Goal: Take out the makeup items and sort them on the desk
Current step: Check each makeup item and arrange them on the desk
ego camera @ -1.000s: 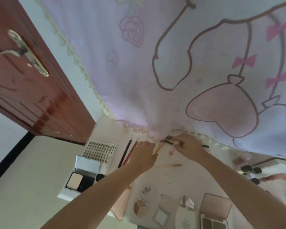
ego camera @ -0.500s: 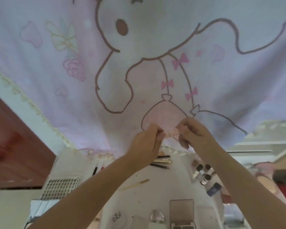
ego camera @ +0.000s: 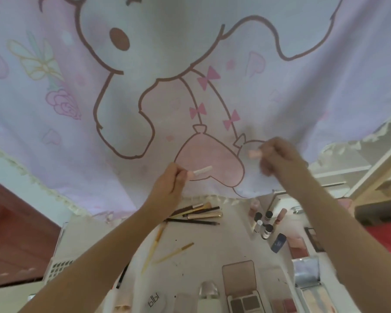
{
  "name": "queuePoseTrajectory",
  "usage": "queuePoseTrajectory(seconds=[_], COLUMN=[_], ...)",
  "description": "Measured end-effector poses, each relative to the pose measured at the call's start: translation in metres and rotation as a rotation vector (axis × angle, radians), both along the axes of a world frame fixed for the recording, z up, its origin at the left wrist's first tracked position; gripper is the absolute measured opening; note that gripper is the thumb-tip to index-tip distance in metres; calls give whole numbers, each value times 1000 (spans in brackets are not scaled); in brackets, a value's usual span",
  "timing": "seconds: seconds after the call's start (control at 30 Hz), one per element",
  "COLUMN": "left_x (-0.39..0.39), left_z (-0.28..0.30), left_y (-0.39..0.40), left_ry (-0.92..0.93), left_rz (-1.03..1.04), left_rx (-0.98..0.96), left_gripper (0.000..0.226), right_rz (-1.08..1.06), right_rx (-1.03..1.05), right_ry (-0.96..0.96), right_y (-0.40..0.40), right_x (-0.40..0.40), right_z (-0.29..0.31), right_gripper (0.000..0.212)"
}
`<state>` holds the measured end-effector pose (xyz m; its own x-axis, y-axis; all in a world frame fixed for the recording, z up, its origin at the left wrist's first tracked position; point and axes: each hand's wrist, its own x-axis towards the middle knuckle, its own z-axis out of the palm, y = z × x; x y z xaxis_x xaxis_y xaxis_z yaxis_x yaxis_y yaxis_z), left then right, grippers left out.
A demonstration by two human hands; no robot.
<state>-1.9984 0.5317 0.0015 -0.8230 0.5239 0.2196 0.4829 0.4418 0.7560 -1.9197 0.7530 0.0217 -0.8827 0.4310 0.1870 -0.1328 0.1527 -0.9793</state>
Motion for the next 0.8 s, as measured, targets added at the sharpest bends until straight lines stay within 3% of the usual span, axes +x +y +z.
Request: queuePoseTrajectory(seconds=[0.17, 0.5, 0.6, 0.7, 0.8], left_x=[12, 15, 18, 20, 21], left_z=[-1, -13, -19, -29, -51], left_y=[17, 22, 29, 39, 53], left_ry=[-11, 1, -12, -79, -35], left_rz=[-110, -139, -229, -373, -537], left_rx=[-14, -63, -127, -241, -383], left_gripper=[28, 14, 11, 22, 23], right_rz=[154, 135, 156, 143, 125], right_rx=[28, 1, 80, 171, 269], right_ry=[-54, -126, -203, -306, -431], right_y=[-25, -28, -28, -20, -9], right_x=[-6, 8, 16, 30, 47], right_z=[-12, -28, -30, -31, -41], right_gripper=[25, 24, 21, 20, 17])
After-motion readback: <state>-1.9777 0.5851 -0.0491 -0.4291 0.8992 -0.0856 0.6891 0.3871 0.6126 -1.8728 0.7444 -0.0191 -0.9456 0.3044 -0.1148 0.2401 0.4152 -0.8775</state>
